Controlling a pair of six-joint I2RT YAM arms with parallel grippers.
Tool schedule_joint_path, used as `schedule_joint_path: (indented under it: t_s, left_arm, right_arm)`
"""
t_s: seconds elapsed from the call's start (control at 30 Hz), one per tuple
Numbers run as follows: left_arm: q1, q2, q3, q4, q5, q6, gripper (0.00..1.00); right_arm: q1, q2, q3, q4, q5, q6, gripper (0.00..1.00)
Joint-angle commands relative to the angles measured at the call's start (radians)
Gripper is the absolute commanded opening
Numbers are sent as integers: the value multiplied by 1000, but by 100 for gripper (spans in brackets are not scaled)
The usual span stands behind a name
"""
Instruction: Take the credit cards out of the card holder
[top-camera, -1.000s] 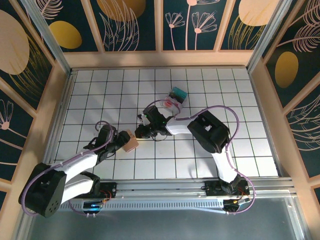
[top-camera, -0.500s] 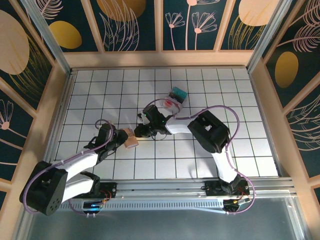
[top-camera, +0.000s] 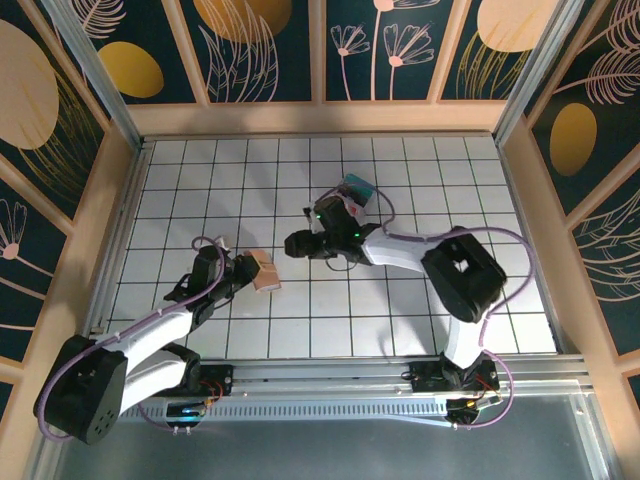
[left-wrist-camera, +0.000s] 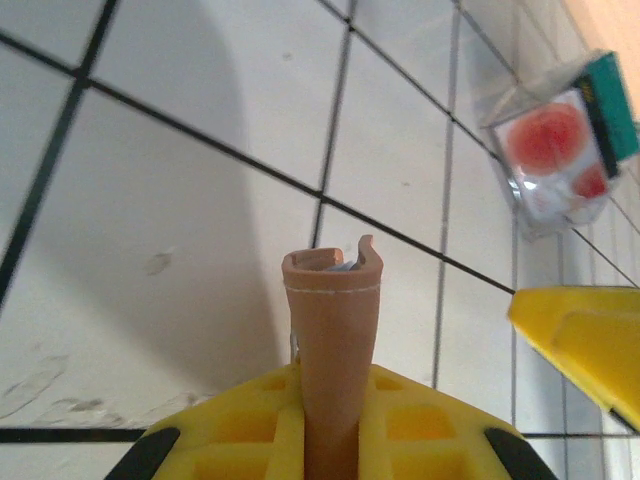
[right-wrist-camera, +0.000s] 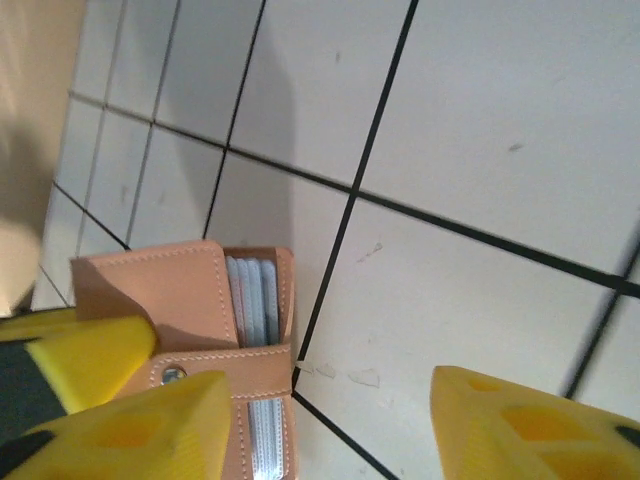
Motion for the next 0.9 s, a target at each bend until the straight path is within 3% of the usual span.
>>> schedule_joint_path:
  t_s: [0.0, 0.2, 0.53, 0.87]
  left_arm:
    - [-5, -25, 49, 129, 105, 63, 0]
    - [-17, -1, 111, 272, 236, 108, 0]
    - [-132, 132, 246, 511, 383, 148, 0]
    - [-150, 185, 321, 589, 459, 156, 0]
  right_arm:
    - [-35, -118, -56, 20, 40, -26, 63]
    - [-125, -303, -166, 63, 14, -60, 74]
    - [-227, -599, -307, 173, -181, -135, 84]
    - [-283, -643, -317, 222, -299, -77, 85]
